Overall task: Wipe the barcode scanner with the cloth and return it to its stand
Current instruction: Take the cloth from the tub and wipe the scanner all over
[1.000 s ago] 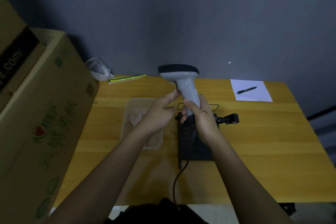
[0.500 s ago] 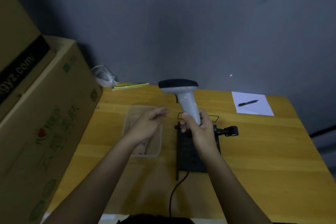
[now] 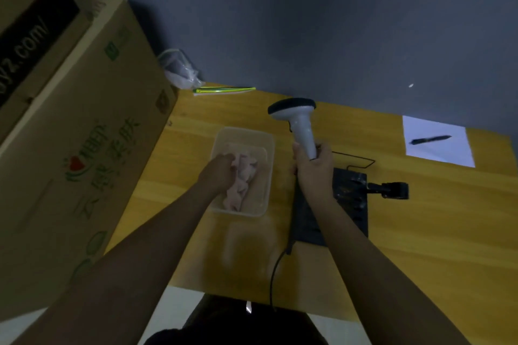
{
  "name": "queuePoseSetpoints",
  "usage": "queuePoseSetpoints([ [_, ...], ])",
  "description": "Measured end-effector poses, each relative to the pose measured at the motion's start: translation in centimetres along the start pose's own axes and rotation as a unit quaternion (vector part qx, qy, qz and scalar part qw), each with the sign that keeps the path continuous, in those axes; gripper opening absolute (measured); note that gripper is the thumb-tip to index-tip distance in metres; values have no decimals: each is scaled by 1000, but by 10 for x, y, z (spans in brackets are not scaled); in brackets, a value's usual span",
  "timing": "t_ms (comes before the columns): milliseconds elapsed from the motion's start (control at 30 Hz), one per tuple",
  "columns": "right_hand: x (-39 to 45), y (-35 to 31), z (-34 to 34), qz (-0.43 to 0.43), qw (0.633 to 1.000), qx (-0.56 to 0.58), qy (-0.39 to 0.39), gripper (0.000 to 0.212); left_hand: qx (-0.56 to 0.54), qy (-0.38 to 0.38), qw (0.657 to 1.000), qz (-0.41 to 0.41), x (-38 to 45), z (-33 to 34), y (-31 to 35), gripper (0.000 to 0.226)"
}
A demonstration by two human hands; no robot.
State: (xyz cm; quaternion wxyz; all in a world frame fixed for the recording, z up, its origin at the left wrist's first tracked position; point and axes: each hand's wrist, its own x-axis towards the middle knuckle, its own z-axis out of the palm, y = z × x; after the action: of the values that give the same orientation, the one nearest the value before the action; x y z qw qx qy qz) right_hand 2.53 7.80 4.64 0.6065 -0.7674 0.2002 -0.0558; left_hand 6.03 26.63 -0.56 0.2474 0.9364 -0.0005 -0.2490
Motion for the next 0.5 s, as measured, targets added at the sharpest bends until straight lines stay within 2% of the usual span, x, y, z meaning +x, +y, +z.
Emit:
queuePoseSetpoints([
  [67,10,11,3,10,1000,-15,-4,16,27,11,1000,1,14,7,3,38],
  [200,26,28,4,34,999,-32,-9,18,111,-14,994,3,43,19,10,34],
  [367,36,29,10,28,1000,-12,-8,16,94,-24,991,-87,65,29,16,32],
  [500,33,28,12,39,999,-3,-10,20,88,-48,990,-101,70,29,19,33],
])
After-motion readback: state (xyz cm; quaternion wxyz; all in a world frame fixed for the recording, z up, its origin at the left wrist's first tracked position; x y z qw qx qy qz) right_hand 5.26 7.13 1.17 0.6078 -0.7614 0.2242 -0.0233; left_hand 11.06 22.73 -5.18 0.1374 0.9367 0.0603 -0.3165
